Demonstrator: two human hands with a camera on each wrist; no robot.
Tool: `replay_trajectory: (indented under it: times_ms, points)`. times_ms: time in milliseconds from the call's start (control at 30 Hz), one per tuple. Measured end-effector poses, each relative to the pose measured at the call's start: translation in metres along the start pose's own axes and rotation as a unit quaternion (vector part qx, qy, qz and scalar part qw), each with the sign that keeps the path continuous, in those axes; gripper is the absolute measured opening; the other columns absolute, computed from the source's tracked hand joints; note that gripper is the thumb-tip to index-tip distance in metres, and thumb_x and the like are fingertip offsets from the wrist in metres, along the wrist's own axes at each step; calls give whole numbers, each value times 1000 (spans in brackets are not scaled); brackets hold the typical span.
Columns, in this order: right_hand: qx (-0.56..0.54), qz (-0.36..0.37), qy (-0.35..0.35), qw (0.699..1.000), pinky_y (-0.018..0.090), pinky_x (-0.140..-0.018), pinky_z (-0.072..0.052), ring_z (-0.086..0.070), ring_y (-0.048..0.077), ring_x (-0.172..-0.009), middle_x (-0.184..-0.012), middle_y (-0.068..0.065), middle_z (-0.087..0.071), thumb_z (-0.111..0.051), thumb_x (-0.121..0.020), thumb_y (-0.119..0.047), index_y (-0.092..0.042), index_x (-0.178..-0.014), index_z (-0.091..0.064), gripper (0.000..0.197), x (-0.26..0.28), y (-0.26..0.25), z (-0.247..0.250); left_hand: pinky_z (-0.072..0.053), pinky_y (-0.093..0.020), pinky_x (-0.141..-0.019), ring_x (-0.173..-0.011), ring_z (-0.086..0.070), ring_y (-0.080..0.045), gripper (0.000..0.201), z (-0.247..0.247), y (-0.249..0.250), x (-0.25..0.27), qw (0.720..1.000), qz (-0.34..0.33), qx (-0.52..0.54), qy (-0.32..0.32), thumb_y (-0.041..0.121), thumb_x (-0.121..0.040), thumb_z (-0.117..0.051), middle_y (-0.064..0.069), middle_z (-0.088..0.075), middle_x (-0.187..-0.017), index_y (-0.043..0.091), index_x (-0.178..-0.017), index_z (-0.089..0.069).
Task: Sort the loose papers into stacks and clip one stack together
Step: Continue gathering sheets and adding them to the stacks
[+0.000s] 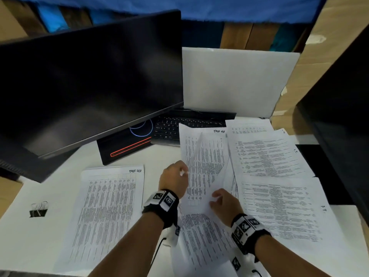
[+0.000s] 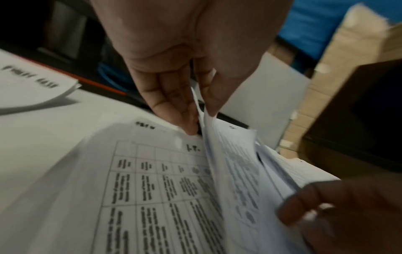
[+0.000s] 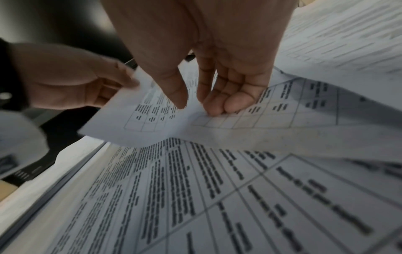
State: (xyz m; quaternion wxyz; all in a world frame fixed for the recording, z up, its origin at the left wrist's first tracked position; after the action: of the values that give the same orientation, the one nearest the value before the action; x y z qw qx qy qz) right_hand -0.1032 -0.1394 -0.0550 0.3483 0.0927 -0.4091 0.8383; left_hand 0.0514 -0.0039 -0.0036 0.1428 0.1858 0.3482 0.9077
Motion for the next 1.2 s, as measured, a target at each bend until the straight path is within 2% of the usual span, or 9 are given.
replay_trajectory:
  times_ms: [100, 233, 400, 700, 800, 867, 967, 1067, 1200]
  points:
    - [-17, 0, -2, 1000, 19, -65, -43, -57, 10, -72, -76, -5, -59, -60, -88, -21, -18, -105, -57, 18, -3, 1, 0, -53, -32, -85, -97, -65, -22, 19, -12, 13, 11, 999, -53, 3, -5, 13, -87, -58, -2, -64, -112, 22, -103, -66]
    - [-7, 16, -9, 1000, 12, -57, -38, -54, 5, -68, -76, -7, -57, -59, -89, -22, -20, -103, -55, 15, -2, 0, -2, -39, -31, -101, -124, -51, -27, 47, -34, -8, 2, 993, 61, -37, -96, 30, -92, -55, -9, -53, -136, 9, -134, -50]
    - [4, 24, -26, 999, 10, -59, -37, -57, 8, -78, -88, -5, -61, -59, -90, -29, -22, -106, -53, 18, -6, 2, -2, -46, -29, -81, -96, -62, -31, 33, -16, -4, -11, 998, 55, -16, -19, 29, -96, -52, -18, -69, -110, 0, -101, -67]
    - [-136, 13, 72, 988, 26, -71, -46, -60, 14, -91, -110, 0, -59, -62, -84, -51, -18, -127, -44, 58, -13, -26, 51, -53, -31, -90, -95, -66, -16, 32, 87, 46, 27, 980, -122, 111, 115, 21, -95, -59, 10, -63, -114, 16, -126, -59]
    - [-303, 45, 70, 949, 33, -90, -44, -50, 12, -108, -124, -9, -43, -66, -85, -43, -23, -143, -29, 72, -18, -66, 88, -60, -39, -74, -86, -69, -20, 41, 125, 66, 42, 936, -230, 247, 95, 12, -92, -62, 4, -69, -101, 35, -123, -48]
    - [-410, 70, 15, 909, 34, -94, -45, -57, 11, -106, -124, -10, -49, -63, -89, -32, -28, -136, -39, 53, -27, -92, 101, -57, -34, -67, -76, -67, -23, 58, 144, 67, 45, 910, -257, 312, 89, 8, -91, -63, -4, -69, -88, 40, -133, -37]
    - [-478, 83, -33, 874, 35, -80, -53, -65, 21, -96, -107, 2, -68, -62, -89, -19, -16, -110, -55, 22, -39, -122, 115, -55, -23, -80, -91, -68, -7, 49, 154, 57, 38, 915, -242, 311, 84, 5, -92, -61, 12, -70, -95, 35, -127, -45]
    - [-507, 95, -29, 856, 33, -64, -54, -69, 25, -86, -90, 7, -72, -66, -85, -11, -3, -111, -54, 29, -43, -134, 124, -52, -19, -79, -93, -66, -1, 25, 145, 41, 30, 940, -202, 263, 77, 7, -94, -58, 12, -69, -102, 28, -107, -59]
    - [-473, 107, 0, 874, 34, -70, -52, -70, 18, -77, -81, 4, -72, -62, -85, -7, -4, -101, -60, 17, -41, -134, 121, -48, -19, -71, -74, -59, -5, 15, 128, 24, 26, 940, -174, 286, 71, -4, -86, -58, 7, -64, -79, 11, -86, -59]
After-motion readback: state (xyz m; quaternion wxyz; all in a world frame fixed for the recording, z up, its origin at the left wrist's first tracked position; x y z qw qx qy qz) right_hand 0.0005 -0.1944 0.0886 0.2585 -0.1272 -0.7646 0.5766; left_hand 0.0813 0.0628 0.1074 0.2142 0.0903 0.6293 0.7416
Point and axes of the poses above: each hand's wrist, its own x-axis away from the middle knuckle, its own z-axis out of the back of the hand, y = z × x, the point moved 7 cm from there along -x, towards the middle knuckle
